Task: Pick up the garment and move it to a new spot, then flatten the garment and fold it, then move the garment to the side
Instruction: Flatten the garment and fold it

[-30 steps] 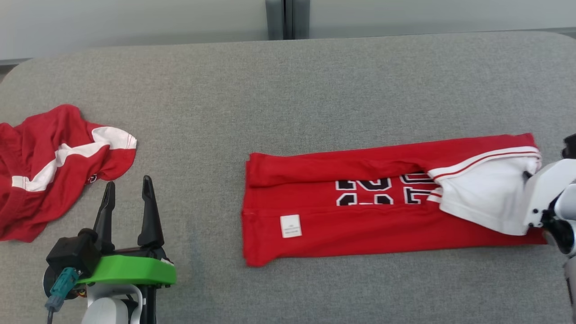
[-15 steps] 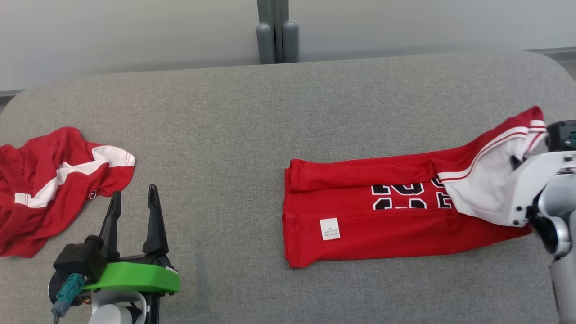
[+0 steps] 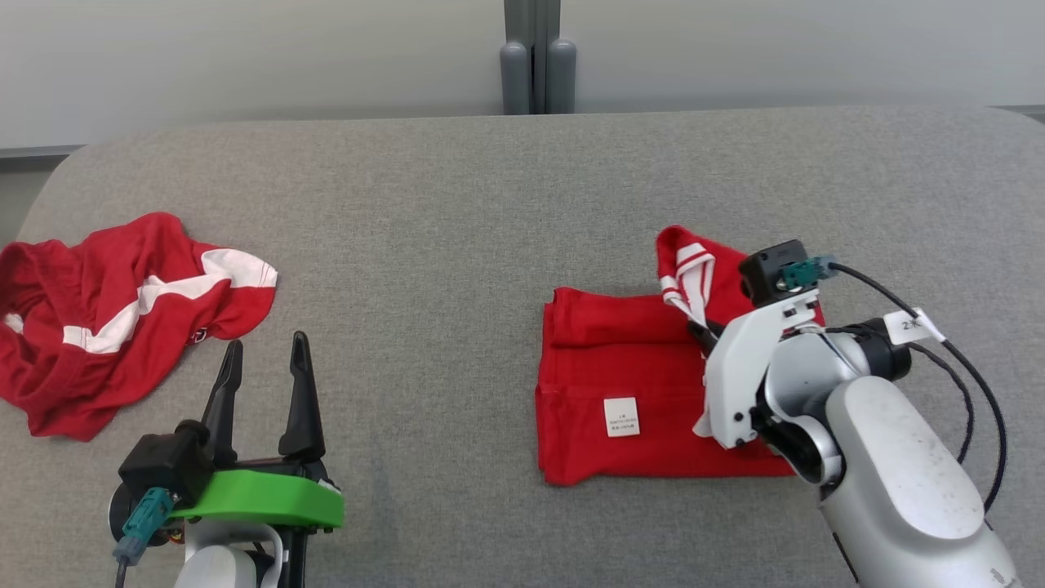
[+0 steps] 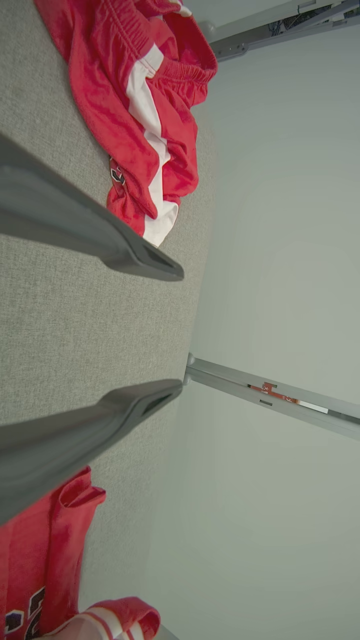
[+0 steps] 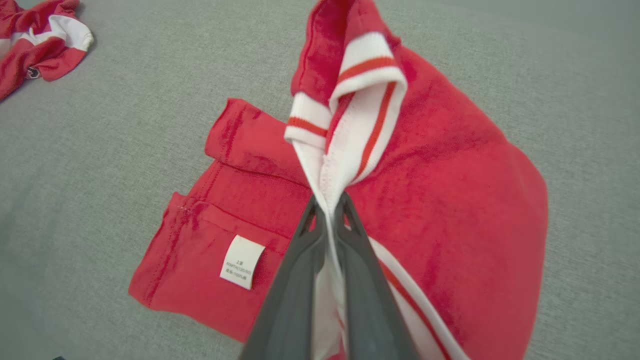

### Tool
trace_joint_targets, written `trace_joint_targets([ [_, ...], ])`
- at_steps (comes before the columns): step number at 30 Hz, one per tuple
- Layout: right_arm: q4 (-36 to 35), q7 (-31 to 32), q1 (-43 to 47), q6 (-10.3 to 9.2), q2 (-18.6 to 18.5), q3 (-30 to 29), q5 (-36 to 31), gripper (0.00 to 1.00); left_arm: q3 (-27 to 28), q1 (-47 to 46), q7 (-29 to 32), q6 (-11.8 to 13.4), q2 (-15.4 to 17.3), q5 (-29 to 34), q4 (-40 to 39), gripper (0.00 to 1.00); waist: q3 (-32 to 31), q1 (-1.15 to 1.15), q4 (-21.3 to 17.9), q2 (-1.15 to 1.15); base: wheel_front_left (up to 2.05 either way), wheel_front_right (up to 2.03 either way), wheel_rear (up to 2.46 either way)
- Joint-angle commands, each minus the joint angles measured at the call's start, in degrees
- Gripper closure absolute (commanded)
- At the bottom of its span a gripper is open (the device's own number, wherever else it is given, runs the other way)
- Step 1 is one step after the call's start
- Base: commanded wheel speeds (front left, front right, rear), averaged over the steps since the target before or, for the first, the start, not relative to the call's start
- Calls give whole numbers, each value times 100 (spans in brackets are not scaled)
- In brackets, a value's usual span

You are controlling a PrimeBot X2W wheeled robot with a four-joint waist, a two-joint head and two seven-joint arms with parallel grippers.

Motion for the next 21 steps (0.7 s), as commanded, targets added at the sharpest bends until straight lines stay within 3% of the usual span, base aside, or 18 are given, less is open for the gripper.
trace_joint_targets([
  [1,141,-57,-138,-9,52,140,63,100,-15,-109,-15,23,11,-62,4,0,54,0,79,0,0,0,0],
  [9,985,-330,-543,-8,342,705,261,100,-170,-221,-15,32,12,-91,35,0,185,0,291,0,0,0,0],
  [17,1600,-610,-767,-8,488,844,314,100,-226,-265,-15,44,12,-122,49,0,278,0,422,0,0,0,0],
  [18,1646,-639,-786,-8,503,859,329,73,-225,-266,-15,45,12,-125,50,0,285,0,426,0,0,0,0],
  [19,1692,-683,-797,-8,523,857,372,0,-224,-266,-15,49,12,-129,52,0,291,0,428,0,0,0,0],
  [21,1737,-774,-805,-8,552,863,476,0,-219,-262,-15,57,12,-130,54,0,293,0,424,0,0,0,0],
])
